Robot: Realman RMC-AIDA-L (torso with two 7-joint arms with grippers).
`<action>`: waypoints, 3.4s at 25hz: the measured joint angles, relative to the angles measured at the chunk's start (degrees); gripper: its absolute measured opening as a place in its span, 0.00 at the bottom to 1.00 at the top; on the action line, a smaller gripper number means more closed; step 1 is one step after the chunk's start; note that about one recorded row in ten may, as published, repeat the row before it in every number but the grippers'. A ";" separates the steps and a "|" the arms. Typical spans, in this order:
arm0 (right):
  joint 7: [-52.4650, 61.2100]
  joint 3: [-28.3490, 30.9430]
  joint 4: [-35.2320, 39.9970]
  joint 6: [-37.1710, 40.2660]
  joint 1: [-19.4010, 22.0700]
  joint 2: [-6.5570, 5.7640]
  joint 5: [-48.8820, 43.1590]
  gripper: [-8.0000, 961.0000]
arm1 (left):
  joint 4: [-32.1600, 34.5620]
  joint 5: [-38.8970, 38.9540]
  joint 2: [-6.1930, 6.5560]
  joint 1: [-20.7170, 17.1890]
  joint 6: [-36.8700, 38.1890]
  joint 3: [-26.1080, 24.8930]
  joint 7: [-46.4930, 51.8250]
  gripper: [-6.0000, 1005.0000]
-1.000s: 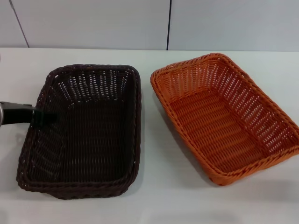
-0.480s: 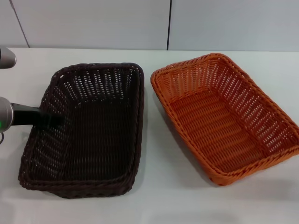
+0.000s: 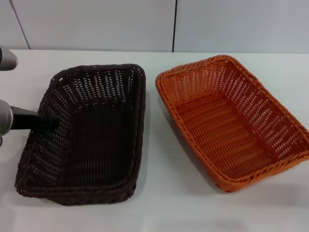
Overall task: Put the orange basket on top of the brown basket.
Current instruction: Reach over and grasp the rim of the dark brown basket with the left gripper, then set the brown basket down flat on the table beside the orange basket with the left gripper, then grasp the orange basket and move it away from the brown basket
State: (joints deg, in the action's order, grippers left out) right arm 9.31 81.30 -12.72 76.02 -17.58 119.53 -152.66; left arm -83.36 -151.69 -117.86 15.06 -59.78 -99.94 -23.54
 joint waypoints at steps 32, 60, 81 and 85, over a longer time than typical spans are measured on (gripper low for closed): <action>0.84 0.00 -0.11 0.22 0.09 0.18 1.45 0.75 | 15.29 12.65 3.19 20.26 -20.52 -29.51 -51.20 0.25; 0.88 -0.37 0.20 0.18 -0.18 0.08 1.00 0.75 | 29.86 14.15 -0.26 30.16 -6.46 -17.91 -58.15 0.22; 0.88 -1.69 -0.09 -0.83 -0.38 -0.16 0.95 0.75 | 19.04 26.53 -0.86 16.41 32.94 -0.17 -57.66 0.62; 0.88 -1.69 -0.93 -0.45 -0.09 -0.08 0.95 0.75 | 12.13 34.39 -0.27 8.35 55.56 10.09 -57.58 0.73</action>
State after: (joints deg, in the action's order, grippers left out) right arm 10.19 79.62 -13.65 75.57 -17.67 119.45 -151.71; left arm -71.24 -117.30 -118.13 23.42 -4.22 -89.84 -81.12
